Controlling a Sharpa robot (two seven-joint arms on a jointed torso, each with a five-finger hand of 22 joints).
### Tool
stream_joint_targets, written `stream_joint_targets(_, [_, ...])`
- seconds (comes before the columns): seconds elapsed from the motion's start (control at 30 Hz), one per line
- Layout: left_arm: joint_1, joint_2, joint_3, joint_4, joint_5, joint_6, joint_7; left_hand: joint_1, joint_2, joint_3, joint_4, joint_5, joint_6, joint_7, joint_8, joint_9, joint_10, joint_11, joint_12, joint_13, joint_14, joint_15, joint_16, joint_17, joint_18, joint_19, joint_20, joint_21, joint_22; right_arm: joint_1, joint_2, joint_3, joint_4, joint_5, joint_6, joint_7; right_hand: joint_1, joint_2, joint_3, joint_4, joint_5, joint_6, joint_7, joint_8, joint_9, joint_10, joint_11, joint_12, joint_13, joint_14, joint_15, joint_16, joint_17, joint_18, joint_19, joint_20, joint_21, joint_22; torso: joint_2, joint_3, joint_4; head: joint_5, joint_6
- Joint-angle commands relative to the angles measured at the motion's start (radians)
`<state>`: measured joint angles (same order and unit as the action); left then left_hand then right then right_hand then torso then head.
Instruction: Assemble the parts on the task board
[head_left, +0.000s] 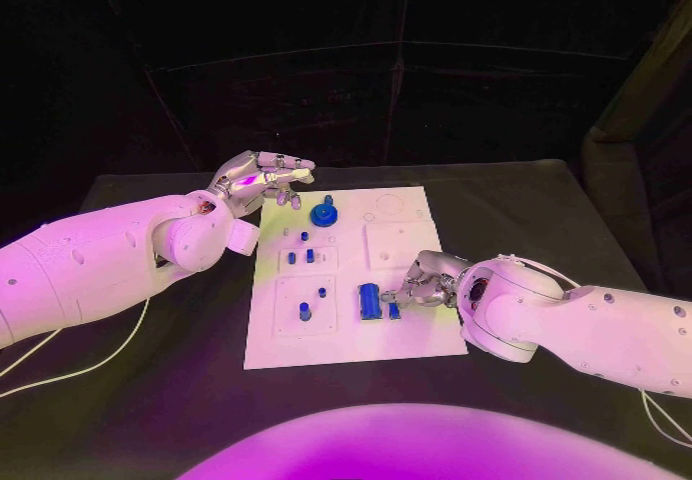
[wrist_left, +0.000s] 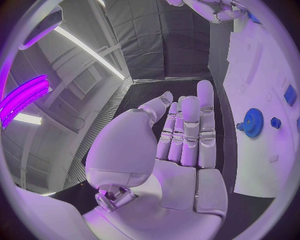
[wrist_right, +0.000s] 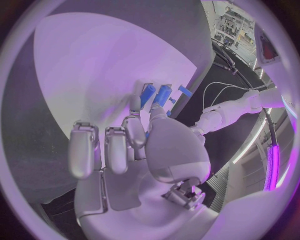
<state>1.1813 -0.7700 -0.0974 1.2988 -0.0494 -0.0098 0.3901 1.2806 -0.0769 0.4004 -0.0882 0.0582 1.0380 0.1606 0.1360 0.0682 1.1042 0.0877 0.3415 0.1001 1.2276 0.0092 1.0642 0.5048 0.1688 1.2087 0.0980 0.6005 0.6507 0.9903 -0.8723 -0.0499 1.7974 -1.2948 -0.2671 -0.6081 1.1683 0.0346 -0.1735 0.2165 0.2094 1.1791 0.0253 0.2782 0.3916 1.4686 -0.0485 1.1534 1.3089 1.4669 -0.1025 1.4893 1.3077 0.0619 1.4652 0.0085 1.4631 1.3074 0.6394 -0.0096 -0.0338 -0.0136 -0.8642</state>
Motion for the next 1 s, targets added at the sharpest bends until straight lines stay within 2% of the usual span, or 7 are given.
stream_joint_targets(0.03, [0.002,0.0,0.001,0.001,0.004,0.01,0.0,-0.001,0.007,-0.007,0.001,-0.003,-0.009,0.001,0.007,0.001,-0.006,-0.001,0.004,0.0,-0.006,-0.003,0.0,0.0,0.014,-0.001,0.009,-0.006,-0.001,0.001,-0.004,0.0,0.005,0.002,0.004,0.001,-0.006,0.0,-0.008,-0.002,-0.004,0.003,0.002,-0.006,0.002,0.019,0.004,-0.004,0.004,0.084,-0.001,0.004,0.158,-0.015,0.009,0.0,0.003,0.049,-0.001,0.0001,-0.0001,0.001,-0.001])
stream_joint_targets(0.17, [0.002,-0.001,0.001,0.001,0.004,0.01,0.0,-0.001,0.007,-0.007,0.001,-0.003,-0.009,0.001,0.007,0.001,-0.006,-0.001,0.004,0.0,-0.006,-0.003,0.0,0.0,0.014,-0.001,0.009,-0.006,-0.001,0.001,-0.016,0.0,0.013,0.007,-0.005,0.032,0.017,-0.008,-0.015,-0.018,-0.002,-0.001,0.003,-0.008,0.004,0.017,0.004,-0.01,0.002,0.083,-0.001,0.001,0.154,-0.015,0.008,0.0,0.001,0.048,0.0,0.0008,-0.0003,0.002,0.0])
stream_joint_targets(0.3, [0.002,-0.001,0.001,0.001,0.004,0.01,0.0,-0.001,0.007,-0.007,0.001,-0.003,-0.009,0.001,0.007,0.001,-0.006,-0.001,0.004,0.0,-0.006,-0.003,0.0,0.0,0.014,-0.001,0.009,-0.006,-0.001,0.001,-0.035,0.0,0.025,0.04,-0.025,0.111,0.051,-0.025,-0.029,-0.046,-0.001,-0.032,0.016,-0.027,0.001,-0.002,0.015,-0.055,-0.022,0.077,0.005,-0.019,0.126,-0.011,-0.003,0.005,-0.01,0.027,-0.001,0.001,-0.0014,0.002,0.001])
stream_joint_targets(0.47, [0.002,-0.001,0.001,-0.001,0.004,0.01,0.0,-0.001,0.007,-0.007,0.001,-0.003,-0.009,0.001,0.007,0.001,-0.006,-0.001,0.004,0.0,-0.006,-0.003,0.0,0.0,0.014,-0.001,0.009,-0.006,-0.001,0.001,-0.064,0.0,0.038,0.064,-0.004,0.176,0.076,-0.033,-0.04,-0.066,0.006,-0.046,0.023,-0.038,0.0,-0.018,0.021,-0.1,-0.047,0.075,0.012,-0.025,0.118,-0.009,-0.008,0.011,-0.016,0.019,0.0,0.0004,-0.0021,0.001,0.002])
stream_joint_targets(0.73, [0.001,0.0,0.001,-0.001,0.004,0.01,-0.001,-0.001,0.007,-0.007,0.001,-0.003,-0.009,0.001,0.007,0.001,-0.006,-0.001,0.004,0.0,-0.006,-0.003,0.0,0.0,0.014,-0.001,0.009,-0.006,-0.001,0.001,-0.077,0.0,0.038,0.069,0.042,0.188,0.083,-0.035,-0.045,-0.073,0.001,-0.048,0.025,-0.041,0.0,-0.026,0.023,-0.127,-0.063,0.074,0.013,-0.028,0.114,-0.008,-0.01,0.013,-0.018,0.016,0.0,0.0007,-0.0005,-0.003,0.004])
stream_joint_targets(0.9, [0.001,0.0,0.001,-0.001,0.004,0.011,-0.001,-0.001,0.007,-0.007,0.001,-0.003,-0.009,0.001,0.007,0.001,-0.006,-0.001,0.004,0.0,-0.006,-0.003,0.0,0.0,0.014,-0.001,0.009,-0.006,-0.001,0.001,-0.074,0.0,0.028,0.05,0.046,0.163,0.095,-0.019,-0.042,-0.079,-0.001,-0.045,0.025,-0.041,0.001,-0.027,0.023,-0.129,-0.064,0.075,0.014,-0.028,0.114,-0.008,-0.01,0.014,-0.018,0.017,0.0,0.0005,0.0024,-0.007,0.004])
stream_joint_targets(1.0, [0.001,0.0,0.001,-0.001,0.004,0.01,-0.001,-0.001,0.007,-0.007,0.001,-0.003,-0.009,0.001,0.007,0.001,-0.006,-0.001,0.004,0.0,-0.006,-0.003,0.0,0.0,0.014,-0.001,0.009,-0.006,-0.001,0.001,-0.068,0.0,0.019,0.038,0.051,0.146,0.109,-0.011,-0.039,-0.087,0.0,-0.043,0.023,-0.041,0.001,-0.027,0.022,-0.128,-0.064,0.075,0.013,-0.027,0.114,-0.008,-0.009,0.014,-0.018,0.018,0.0,-0.0001,0.0002,-0.006,0.003])
